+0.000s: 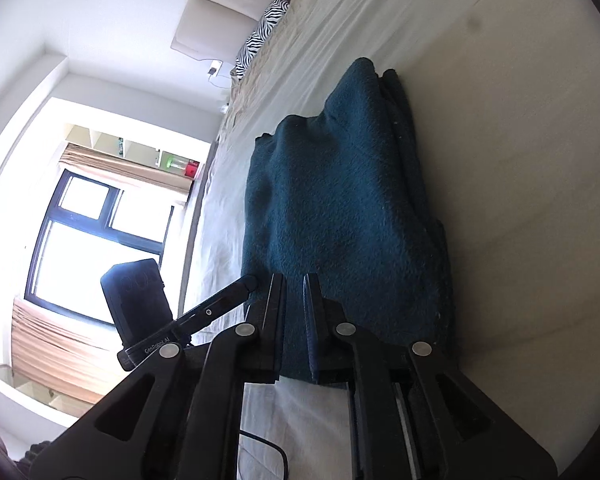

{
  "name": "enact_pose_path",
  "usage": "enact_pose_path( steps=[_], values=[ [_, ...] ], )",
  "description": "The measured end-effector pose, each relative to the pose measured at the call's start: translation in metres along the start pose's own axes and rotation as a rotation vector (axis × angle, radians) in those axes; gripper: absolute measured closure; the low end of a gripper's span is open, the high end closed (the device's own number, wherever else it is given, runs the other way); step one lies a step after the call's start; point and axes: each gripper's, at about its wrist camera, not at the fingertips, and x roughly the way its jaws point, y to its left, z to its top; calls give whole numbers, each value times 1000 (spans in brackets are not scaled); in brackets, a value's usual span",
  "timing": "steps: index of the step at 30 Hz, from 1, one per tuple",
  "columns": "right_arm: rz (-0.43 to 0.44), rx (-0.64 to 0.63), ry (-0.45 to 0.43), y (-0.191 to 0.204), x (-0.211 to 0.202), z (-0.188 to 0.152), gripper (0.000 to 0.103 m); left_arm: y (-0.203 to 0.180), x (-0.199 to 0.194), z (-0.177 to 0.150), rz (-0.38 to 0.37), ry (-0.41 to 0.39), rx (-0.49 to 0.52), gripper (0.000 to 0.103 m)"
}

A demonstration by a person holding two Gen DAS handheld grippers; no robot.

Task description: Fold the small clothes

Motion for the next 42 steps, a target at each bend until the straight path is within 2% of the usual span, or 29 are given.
enact_pose_path(
  steps=[2,3,4,6,8,10,12,13,14,16,20,24,28,30,32,34,37,42],
  values=[
    [-22,-8,34,-5,4,-13,73,-2,13,-10,12,37,14,62],
    [-68,3,44,-14,8,-17,64,-1,21,-14,23,49,19,62],
    [-77,17,42,-21,13,-19,65,2,26,-17,21,50,14,63],
    [-25,55,21,-30,10,-21,65,8,26,-15,7,43,-11,64],
    [-29,58,5,-22,3,-19,64,6,17,-10,-1,35,-21,64],
    [-31,18,-30,-12,-15,-20,57,5,-2,-8,-9,-4,-8,61],
    [-38,11,-69,-10,-32,-10,51,3,-23,-4,-8,-73,-4,46],
    [-47,13,-84,-9,-36,-3,49,7,-30,0,-4,-103,-18,32],
    [-62,12,-91,-8,-37,4,48,14,-33,4,-1,-120,-36,27],
    [-112,7,-77,-8,-31,21,48,30,-28,14,17,-111,-85,27],
    [-157,44,0,-24,-11,55,48,67,-9,28,-13,-38,-211,27],
    [-199,74,65,-53,11,82,48,73,11,34,-11,13,-235,27],
    [-176,81,85,-57,31,94,48,68,31,39,18,51,-234,28],
    [-182,64,103,-56,42,100,48,65,35,39,32,56,-233,32],
    [-226,25,131,-50,50,100,50,62,36,39,56,62,-226,38],
    [-289,-8,149,-40,58,99,65,61,37,38,73,68,-222,43],
    [-357,-38,138,-26,61,96,76,63,35,40,91,82,-220,52],
    [-526,-182,94,22,56,78,82,38,20,42,171,80,-142,60]
  ],
)
